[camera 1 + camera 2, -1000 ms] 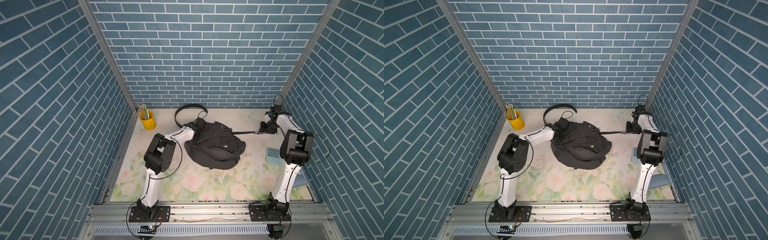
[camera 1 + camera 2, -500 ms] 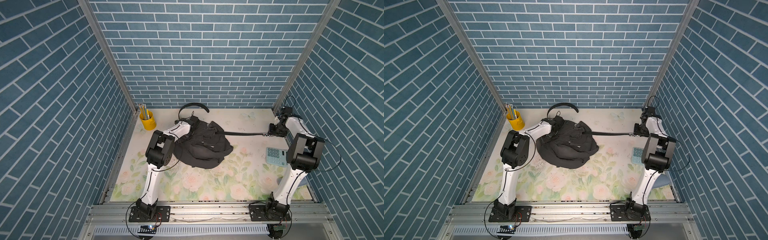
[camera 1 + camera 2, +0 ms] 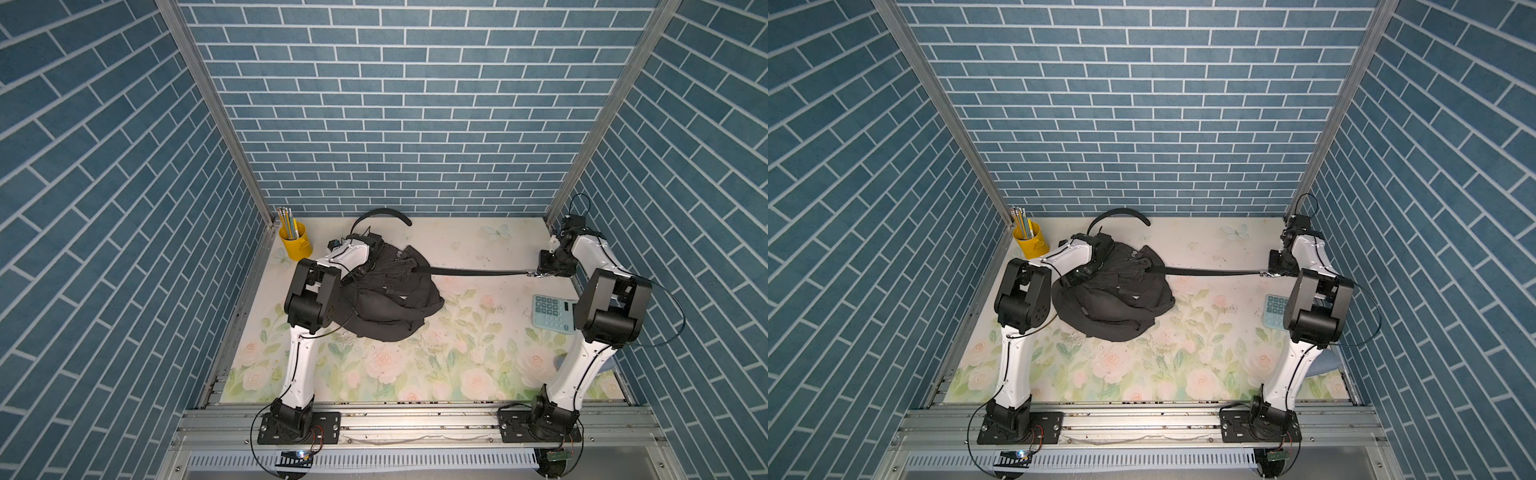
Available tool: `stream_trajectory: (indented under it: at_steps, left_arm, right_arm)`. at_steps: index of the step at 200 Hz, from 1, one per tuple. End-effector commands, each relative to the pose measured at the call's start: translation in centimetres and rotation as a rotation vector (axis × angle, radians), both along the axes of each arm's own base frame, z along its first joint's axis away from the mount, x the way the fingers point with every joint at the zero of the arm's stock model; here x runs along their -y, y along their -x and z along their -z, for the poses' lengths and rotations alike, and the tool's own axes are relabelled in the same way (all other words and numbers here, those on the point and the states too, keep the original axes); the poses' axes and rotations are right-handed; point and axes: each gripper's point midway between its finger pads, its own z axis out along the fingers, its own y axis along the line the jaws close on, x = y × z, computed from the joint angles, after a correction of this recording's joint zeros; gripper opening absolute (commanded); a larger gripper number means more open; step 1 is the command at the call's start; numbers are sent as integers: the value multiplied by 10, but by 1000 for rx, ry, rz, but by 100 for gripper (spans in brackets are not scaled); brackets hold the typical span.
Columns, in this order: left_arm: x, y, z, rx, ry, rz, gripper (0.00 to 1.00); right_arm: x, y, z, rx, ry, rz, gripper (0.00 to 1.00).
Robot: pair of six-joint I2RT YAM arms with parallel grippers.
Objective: Remove the belt from the trousers
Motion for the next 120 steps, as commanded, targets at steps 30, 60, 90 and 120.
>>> stream_trajectory:
  at_steps: [30,60,90,120]
  left_arm:
    - [-46,-11,-47,27,-74,-33,54]
    - [-1,-28,-70,88,13,128,58]
    - [20,-28,-87,106,11,175,58]
    - [32,-22,-79,90,55,214,59]
  right_arm:
    - [47,-5,-21,63,201,95,0]
    - [7,-17,-6,66,120,19,0]
    - [-29,-24,19,21,98,-63,0]
    - [-47,-33,41,13,49,-81,0]
